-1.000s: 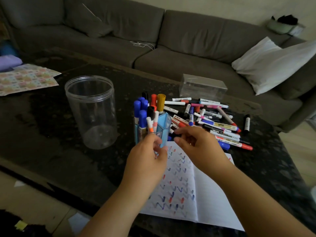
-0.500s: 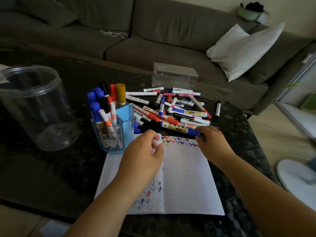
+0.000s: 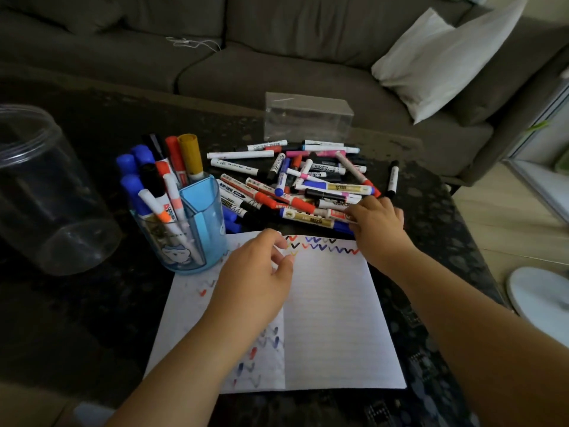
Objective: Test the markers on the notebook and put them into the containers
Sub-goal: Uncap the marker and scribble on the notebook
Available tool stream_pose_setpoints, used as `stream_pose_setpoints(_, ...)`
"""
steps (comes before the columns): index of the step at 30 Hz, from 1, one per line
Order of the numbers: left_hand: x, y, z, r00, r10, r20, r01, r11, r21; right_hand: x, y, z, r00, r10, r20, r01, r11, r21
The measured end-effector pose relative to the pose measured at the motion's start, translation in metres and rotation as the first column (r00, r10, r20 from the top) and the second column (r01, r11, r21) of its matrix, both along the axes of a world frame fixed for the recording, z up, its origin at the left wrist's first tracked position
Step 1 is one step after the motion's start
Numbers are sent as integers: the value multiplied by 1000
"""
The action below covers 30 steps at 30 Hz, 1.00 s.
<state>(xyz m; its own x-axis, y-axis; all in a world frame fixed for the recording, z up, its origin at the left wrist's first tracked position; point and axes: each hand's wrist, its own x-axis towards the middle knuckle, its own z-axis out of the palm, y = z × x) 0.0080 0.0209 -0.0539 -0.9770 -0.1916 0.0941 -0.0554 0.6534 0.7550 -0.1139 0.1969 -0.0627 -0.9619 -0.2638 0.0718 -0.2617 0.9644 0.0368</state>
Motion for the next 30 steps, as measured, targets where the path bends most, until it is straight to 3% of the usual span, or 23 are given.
stream_pose_setpoints(3, 1, 6, 2, 999, -3, 47, 0, 998, 56, 17, 4, 18, 978, 172, -114, -186, 975, -122)
stream_pose_setpoints(5, 0, 9, 5, 993, -10, 121, -17, 975, 221, 39, 3, 35, 928, 288, -238, -347, 902, -259)
stream_pose_setpoints(6, 0, 10, 6, 983, -28, 181, -42, 927, 372, 53, 3, 42, 888, 344, -305, -431, 854, -290)
stream_pose_setpoints(8, 4, 13, 12, 939, -112, 325, -138, 743, 655, 87, 4, 45, 818, 463, -341, -556, 787, -268)
stream_pose_setpoints(11, 12, 14, 13, 879, -297, 374, -215, 452, 865, 135, -1, 31, 783, 565, -259, -620, 741, -257)
stream_pose_setpoints(15, 25, 16, 6, 902, -301, 311, -183, 386, 904, 161, -5, 10, 784, 558, -273, -619, 668, -412)
stream_pose_setpoints(18, 29, 16, 2, 925, -259, 279, -166, 383, 908, 163, -14, 12, 903, 329, -278, -427, 608, -669)
stream_pose_setpoints(20, 30, 19, -3, 937, -241, 253, -139, 409, 902, 160, -21, 17, 992, 68, -106, -126, 528, -840)
stream_pose_setpoints(21, 31, 22, -3, 941, -243, 234, -121, 404, 907, 157, -23, 16, 999, 25, 40, 23, 467, -884)
stream_pose_setpoints(22, 32, 26, -5, 943, -253, 218, -106, 394, 913, 154, -24, 14, 987, 40, 157, 126, 419, -899)
stream_pose_setpoints(25, 36, 37, -5, 939, -268, 213, -95, 393, 915, 148, -24, 7, 957, 104, 270, 216, 365, -905)
stream_pose_setpoints(28, 35, 41, -5, 929, -248, 274, -146, 436, 888, 147, -19, 12, 881, 207, 426, 405, 138, -904)
stream_pose_setpoints(30, 34, 40, -5, 924, -230, 305, -164, 482, 861, 145, -14, 12, 846, 252, 469, 466, 77, -882)
